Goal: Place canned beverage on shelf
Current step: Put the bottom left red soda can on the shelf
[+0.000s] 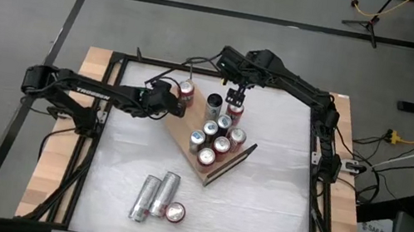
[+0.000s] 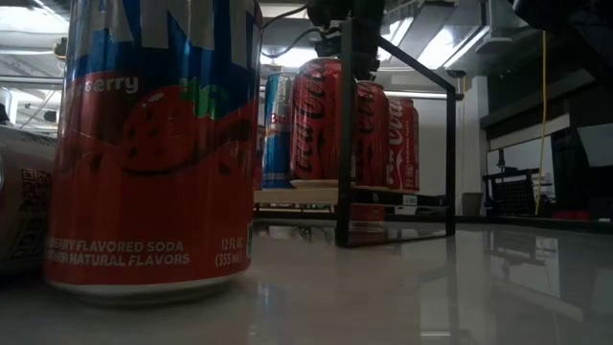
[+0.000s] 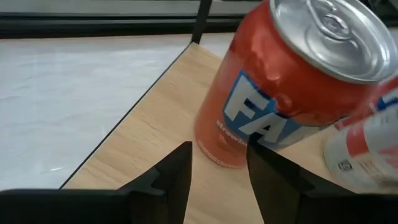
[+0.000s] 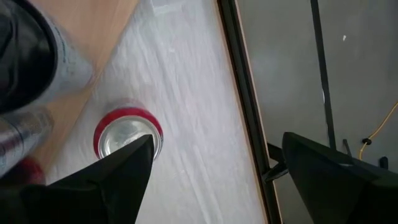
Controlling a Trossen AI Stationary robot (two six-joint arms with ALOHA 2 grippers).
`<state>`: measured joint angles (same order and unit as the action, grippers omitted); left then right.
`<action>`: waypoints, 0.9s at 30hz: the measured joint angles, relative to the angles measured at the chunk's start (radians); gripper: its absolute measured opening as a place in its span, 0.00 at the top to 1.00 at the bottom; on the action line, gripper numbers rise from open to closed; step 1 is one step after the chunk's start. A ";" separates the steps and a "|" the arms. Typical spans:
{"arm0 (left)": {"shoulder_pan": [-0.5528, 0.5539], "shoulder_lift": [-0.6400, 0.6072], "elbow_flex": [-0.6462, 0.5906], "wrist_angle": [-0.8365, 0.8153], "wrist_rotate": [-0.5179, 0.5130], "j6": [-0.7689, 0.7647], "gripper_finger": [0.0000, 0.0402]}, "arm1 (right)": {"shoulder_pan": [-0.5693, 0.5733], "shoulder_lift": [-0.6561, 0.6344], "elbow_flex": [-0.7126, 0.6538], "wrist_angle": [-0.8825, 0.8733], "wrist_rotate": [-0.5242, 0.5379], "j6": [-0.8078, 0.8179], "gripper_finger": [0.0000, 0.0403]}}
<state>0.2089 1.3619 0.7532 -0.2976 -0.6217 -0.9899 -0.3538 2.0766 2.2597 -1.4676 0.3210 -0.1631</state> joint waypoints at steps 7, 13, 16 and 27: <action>0.028 0.015 0.000 0.036 -0.045 -0.021 0.63 | 0.001 0.000 0.000 0.030 0.000 0.000 0.14; 0.047 0.014 0.000 0.071 -0.074 -0.022 0.63 | 0.001 0.000 0.000 0.030 0.000 0.000 0.14; 0.046 0.014 0.000 0.070 -0.076 0.000 0.63 | 0.001 0.000 0.000 0.030 0.000 0.000 0.14; -0.004 -0.001 0.000 0.062 -0.091 0.002 0.63 | 0.000 0.000 0.000 0.030 0.000 0.000 0.14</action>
<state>0.2051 1.3604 0.7533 -0.2357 -0.7123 -0.9875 -0.3538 2.0766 2.2597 -1.4380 0.3210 -0.1627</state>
